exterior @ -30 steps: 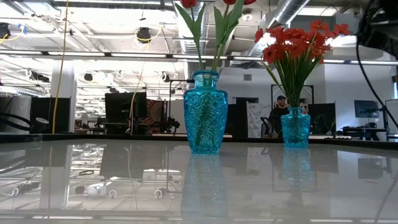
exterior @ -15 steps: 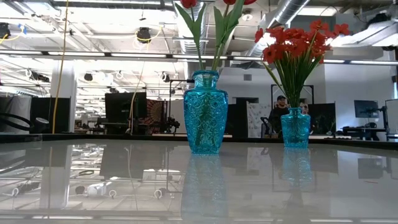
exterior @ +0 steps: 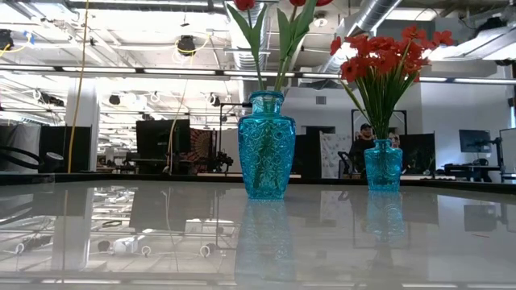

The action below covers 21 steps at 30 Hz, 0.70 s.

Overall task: Sort flowers into vase by color
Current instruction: Return to Home Position

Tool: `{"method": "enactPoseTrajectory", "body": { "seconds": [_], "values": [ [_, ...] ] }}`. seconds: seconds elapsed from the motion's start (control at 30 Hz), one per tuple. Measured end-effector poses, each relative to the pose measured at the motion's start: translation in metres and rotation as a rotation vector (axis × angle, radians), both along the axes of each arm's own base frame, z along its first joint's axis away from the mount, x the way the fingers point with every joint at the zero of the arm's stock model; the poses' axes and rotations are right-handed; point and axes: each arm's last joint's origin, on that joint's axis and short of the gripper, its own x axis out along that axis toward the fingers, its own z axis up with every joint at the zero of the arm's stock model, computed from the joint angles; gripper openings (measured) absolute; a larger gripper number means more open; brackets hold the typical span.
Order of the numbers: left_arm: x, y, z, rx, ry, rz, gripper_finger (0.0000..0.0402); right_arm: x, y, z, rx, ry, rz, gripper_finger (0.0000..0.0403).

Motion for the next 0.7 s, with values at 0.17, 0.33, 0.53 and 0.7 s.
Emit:
{"method": "enactPoseTrajectory", "body": {
  "seconds": [0.17, 0.33, 0.53, 0.7],
  "values": [
    [-0.019, 0.006, -0.022, -0.062, -0.089, 0.067, 0.0178, -0.007, -0.014, -0.016, -0.05, 0.002, -0.062, 0.0068],
    [-0.042, 0.014, -0.046, -0.156, -0.255, 0.109, 0.0178, -0.012, -0.031, -0.039, -0.05, 0.013, -0.149, 0.0039],
    [-0.061, 0.024, -0.071, -0.274, -0.399, 0.152, 0.0178, -0.019, -0.046, -0.057, -0.071, -0.013, -0.12, 0.0016],
    [-0.064, 0.028, -0.085, -0.313, -0.418, 0.172, 0.0178, -0.019, -0.052, -0.076, -0.106, 0.021, -0.032, 0.0024]
  ]
}}
